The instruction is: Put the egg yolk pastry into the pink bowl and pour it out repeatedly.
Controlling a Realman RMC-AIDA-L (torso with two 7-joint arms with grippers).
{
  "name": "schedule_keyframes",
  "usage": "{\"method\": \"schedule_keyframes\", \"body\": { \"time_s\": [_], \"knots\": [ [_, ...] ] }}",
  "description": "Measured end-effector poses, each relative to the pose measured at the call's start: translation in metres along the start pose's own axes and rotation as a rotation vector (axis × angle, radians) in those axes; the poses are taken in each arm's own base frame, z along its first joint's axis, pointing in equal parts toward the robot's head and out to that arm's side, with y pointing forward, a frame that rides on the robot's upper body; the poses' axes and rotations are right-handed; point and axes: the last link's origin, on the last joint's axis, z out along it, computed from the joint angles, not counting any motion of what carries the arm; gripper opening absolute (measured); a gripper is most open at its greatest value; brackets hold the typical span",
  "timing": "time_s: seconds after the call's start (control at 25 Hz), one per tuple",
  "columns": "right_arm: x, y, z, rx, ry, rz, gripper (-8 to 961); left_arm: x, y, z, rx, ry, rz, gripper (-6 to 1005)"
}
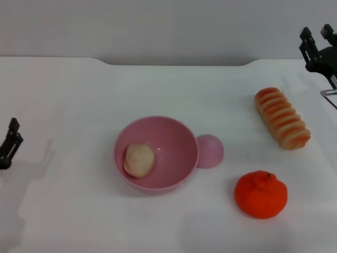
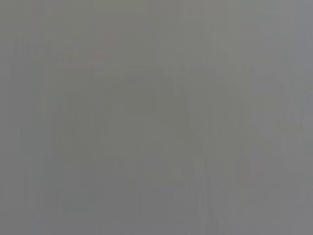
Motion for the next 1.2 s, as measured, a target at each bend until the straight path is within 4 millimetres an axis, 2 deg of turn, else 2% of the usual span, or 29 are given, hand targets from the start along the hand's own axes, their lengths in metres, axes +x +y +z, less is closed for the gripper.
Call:
{"method": "schedule_keyframes", "body": {
  "time_s": [0.24,0.6,0.88,1.12,1.2],
  "knots": [
    [0.001,0.004,0.009,-0.006,0.027,0.0,480,-0.002,0.006,0.003,-0.013,-0.012,-0.032,812],
    [0.005,0.005,0.007,0.002,0.043,0.012,480,0.004,0.01,0.021,-0.041,0.011,-0.045,813],
    [0.02,0.009,-0.019,0.031,0.063,0.047,480,0.007,0.01,0.028,-0.045,0.029,-0.039,813],
    [0.017,0.024,-0.049,0.121,-0.038,-0.077,480,0.014,-0.006,0.035,0.067,0.072,-0.05,813],
    [0.017,0.025,-0.055,0.15,-0.05,-0.061,480,0.017,-0.009,0.039,0.096,0.091,-0.054,813]
  ]
}}
